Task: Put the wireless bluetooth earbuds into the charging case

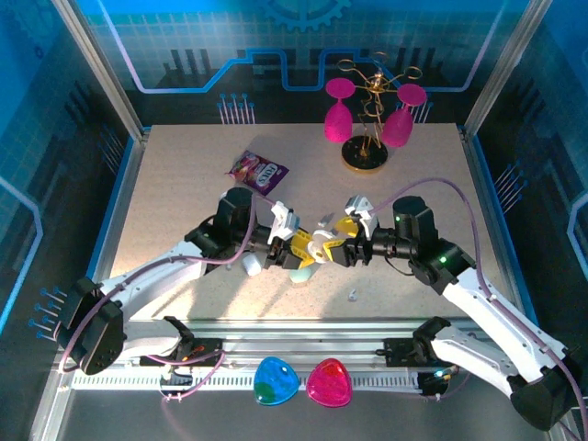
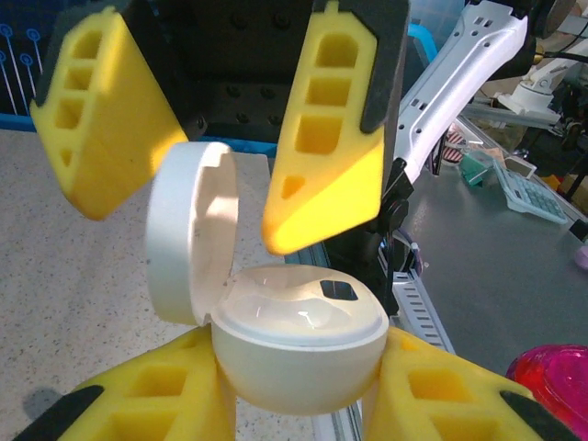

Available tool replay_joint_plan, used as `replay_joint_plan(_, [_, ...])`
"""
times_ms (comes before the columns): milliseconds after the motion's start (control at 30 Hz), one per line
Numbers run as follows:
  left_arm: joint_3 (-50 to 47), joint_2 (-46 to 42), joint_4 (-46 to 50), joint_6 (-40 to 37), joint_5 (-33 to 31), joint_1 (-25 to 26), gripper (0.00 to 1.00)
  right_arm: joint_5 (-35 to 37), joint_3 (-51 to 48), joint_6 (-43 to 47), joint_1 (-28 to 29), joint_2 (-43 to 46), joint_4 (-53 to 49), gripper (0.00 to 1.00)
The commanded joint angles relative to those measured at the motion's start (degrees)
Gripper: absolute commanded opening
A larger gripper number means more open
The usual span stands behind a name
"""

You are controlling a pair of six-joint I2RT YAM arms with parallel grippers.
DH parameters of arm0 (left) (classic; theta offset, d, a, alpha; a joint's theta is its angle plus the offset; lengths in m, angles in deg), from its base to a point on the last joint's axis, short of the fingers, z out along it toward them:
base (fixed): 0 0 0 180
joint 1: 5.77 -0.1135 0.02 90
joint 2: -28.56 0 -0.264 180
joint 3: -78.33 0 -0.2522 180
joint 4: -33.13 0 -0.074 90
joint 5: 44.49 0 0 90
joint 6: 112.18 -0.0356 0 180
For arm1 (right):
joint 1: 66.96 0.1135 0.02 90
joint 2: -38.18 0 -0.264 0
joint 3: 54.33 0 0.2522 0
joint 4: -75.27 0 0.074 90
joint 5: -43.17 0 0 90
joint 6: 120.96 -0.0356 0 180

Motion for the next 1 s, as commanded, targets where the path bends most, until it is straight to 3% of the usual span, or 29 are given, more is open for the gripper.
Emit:
replay_joint_plan(0, [-1.0,0.3,-4.7,1.5,1.4,-0.3,0.24,0.3,-0.6,-1.1,-0.6,-0.1,3.2,0.66])
replay_joint_plan(233, [-6.3,0.8,-21.0,9.6,-0.7,-2.7,0.25,0.5,-1.5,-4.1,-1.9,1.8,8.3,0.78])
replay_joint_plan(467, [-10.5,0.1,-31.6,12.5,-5.9,-5.0,0.25,-1.5,-4.3,-10.4,-6.7,6.9,15.1,0.81])
replay_joint_plan(733, [-15.1,-0.4,-43.9,17.2,-9.9,-6.9,0.24,11.8,-9.6,-20.0,-15.6,8.3,12.7,0.8])
replay_joint_plan(967, [-16.1,-0.6,-47.0,18.4,-11.0,-6.9,0.25,16.1,-11.4,-22.1,-16.6,-0.2,8.1,0.79])
